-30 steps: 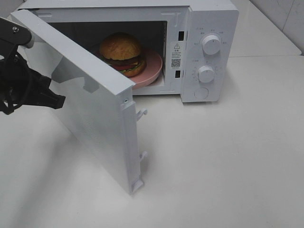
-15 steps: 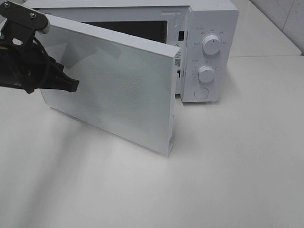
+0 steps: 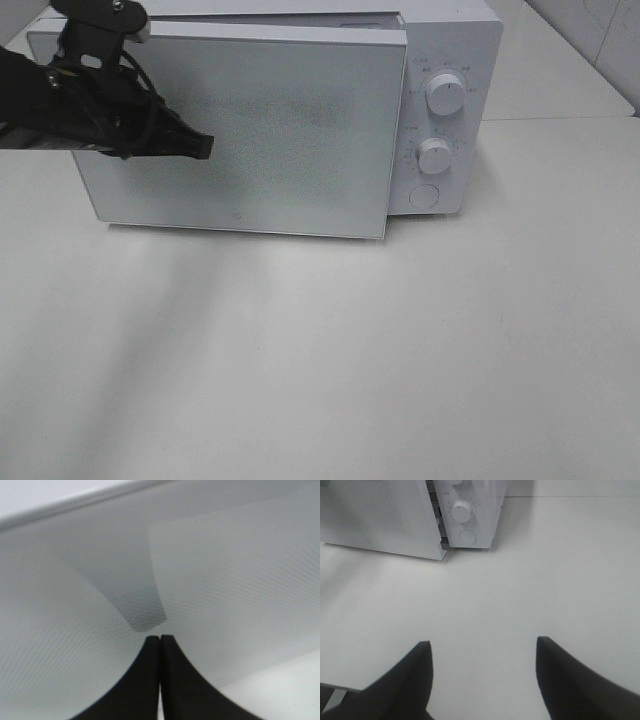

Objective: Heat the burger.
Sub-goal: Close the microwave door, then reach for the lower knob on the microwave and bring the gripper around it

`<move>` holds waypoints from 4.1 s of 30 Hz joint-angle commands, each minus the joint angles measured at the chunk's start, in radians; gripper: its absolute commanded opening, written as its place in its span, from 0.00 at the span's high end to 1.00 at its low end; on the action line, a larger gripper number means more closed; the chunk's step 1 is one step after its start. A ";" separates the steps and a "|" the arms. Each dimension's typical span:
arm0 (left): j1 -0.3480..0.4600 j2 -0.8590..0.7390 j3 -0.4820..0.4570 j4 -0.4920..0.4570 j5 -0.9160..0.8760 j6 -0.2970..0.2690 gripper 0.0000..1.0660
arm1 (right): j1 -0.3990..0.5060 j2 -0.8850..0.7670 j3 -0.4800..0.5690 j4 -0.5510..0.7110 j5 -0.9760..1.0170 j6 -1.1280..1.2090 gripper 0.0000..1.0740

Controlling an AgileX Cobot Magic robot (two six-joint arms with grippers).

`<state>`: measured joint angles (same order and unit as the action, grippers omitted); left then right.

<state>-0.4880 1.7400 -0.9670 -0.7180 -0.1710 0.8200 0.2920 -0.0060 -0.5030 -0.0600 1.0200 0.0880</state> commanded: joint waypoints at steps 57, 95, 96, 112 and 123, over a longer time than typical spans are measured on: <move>-0.114 0.297 -0.543 0.231 0.574 -0.022 1.00 | -0.004 -0.025 0.001 -0.001 -0.016 -0.011 0.46; 0.106 -0.248 -0.457 0.754 1.317 -0.810 1.00 | -0.004 -0.025 0.001 -0.001 -0.016 -0.010 0.47; 0.127 -0.266 -0.439 0.754 1.324 -0.810 1.00 | -0.004 -0.025 0.001 -0.001 -0.016 -0.010 0.47; 0.266 -0.787 -0.126 0.745 1.377 -0.842 1.00 | -0.004 -0.025 0.001 -0.001 -0.016 -0.010 0.47; 0.266 -1.177 0.167 0.729 1.378 -0.835 1.00 | -0.004 -0.025 0.001 -0.001 -0.016 -0.010 0.47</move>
<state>-0.2250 0.5790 -0.8150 0.0180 1.2100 -0.0140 0.2920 -0.0060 -0.5030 -0.0600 1.0200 0.0880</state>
